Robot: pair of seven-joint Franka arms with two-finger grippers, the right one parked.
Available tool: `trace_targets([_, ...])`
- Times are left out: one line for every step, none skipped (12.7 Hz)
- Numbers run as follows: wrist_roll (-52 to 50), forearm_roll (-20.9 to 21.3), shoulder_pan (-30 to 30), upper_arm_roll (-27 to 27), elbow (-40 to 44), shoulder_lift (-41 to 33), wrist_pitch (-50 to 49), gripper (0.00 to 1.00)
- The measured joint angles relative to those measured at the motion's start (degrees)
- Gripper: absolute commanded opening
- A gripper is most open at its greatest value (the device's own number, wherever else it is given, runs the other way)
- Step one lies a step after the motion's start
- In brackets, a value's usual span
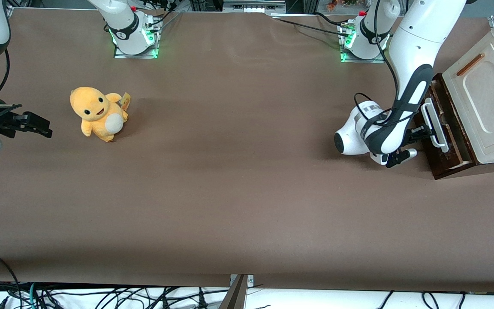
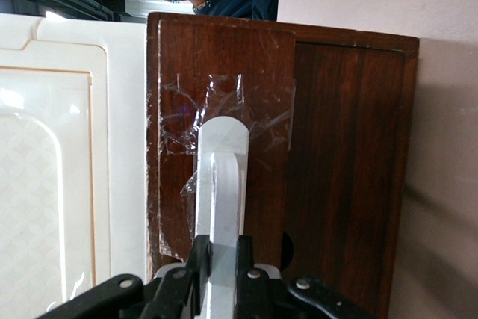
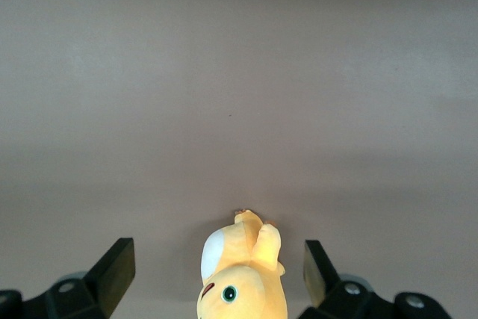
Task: Open lower drawer with left arm only
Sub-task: 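Pull the handle away from the cabinet with the left gripper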
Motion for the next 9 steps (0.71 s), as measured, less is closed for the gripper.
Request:
trace_targets([0.0,-0.2,0.0,-0.4,0.2,0.0,-0.2,0.19])
trace_targets([0.0,-0.2,0.0,-0.8,0.2,0.0,-0.3,0.18])
trace_targets([0.0,-0.2,0.0,-0.9,0.3,0.0,-0.4,0.19])
trace_targets([0.2,-0.2,0.0,-1.0,0.3,0.0,-0.4,0.19])
trace_targets([0.3,-0.2,0.0,-1.1,0.3,0.0,-0.4,0.19])
trace_targets([0.4,-0.2,0.0,-1.2,0.3,0.0,-0.5,0.19])
trace_targets([0.4,-0.2,0.0,-1.3,0.3,0.0,-0.5,0.19])
trace_targets([0.4,-0.2,0.0,-1.5,0.3,0.0,-0.6,0.19])
trace_targets([0.4,-0.2,0.0,-1.6,0.3,0.0,-0.6,0.19])
